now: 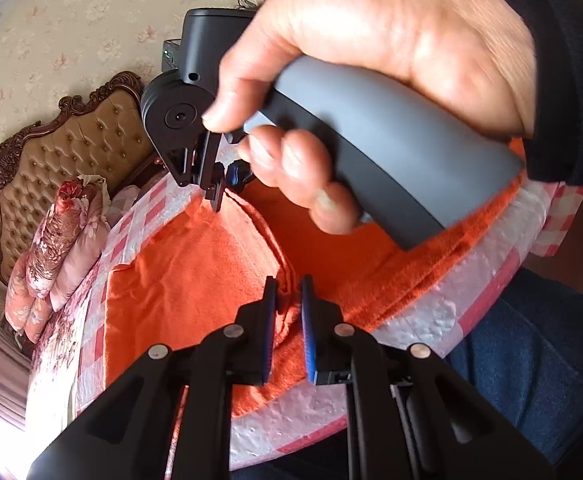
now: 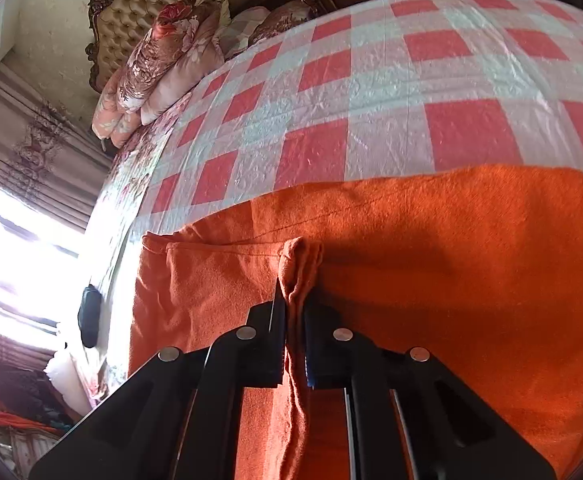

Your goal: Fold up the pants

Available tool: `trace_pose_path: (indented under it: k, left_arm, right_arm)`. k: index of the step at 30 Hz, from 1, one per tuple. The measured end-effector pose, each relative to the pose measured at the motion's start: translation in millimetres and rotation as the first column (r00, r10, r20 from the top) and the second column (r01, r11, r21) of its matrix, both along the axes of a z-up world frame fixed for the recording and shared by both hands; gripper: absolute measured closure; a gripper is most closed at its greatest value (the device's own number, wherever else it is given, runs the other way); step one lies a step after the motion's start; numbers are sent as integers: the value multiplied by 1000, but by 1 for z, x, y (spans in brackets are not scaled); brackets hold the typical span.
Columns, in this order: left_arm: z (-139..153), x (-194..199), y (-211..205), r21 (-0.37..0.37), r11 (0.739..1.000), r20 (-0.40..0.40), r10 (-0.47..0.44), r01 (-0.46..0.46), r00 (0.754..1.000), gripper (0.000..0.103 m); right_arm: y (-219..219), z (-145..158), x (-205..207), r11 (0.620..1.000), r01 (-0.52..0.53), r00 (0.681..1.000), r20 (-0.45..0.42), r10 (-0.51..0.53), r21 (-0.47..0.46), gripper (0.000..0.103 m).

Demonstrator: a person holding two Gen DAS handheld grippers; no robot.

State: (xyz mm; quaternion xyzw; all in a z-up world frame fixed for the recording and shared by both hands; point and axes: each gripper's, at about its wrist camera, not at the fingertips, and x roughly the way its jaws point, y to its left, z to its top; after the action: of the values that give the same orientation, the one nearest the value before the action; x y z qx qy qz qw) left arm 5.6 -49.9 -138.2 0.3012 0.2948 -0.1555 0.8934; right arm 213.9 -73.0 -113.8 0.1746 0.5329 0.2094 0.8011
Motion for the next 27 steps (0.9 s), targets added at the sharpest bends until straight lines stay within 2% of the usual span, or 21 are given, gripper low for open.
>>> trace_pose_path:
  k: [2, 5, 9, 15, 21, 27]
  left_arm:
    - [-1, -1, -2, -1, 1000, -4, -8, 8, 1000, 91]
    - [-4, -1, -5, 1, 1000, -12, -17, 17, 1000, 91]
    - [-3, 2, -2, -7, 1000, -17, -18, 18, 1000, 91]
    - [-5, 3, -2, -8, 1000, -27, -25, 25, 999, 91]
    - [-5, 6, 3, -52, 998, -62, -26, 23, 998, 91]
    - [-3, 7, 3, -74, 997, -57, -27, 22, 998, 91]
  right_arm:
    - [1, 7, -4, 998, -2, 999, 39, 4, -59, 95]
    - [-1, 4, -5, 995, -4, 999, 43, 8, -102, 95]
    - [-2, -3, -5, 993, 2, 999, 36, 2, -117, 95]
    - [4, 2, -10, 986, 8, 997, 81, 5, -166, 95]
    - [8, -2, -15, 972, 0, 993, 115, 28, -237, 95]
    - [12, 6, -18, 962, 6, 988, 148, 36, -273, 95]
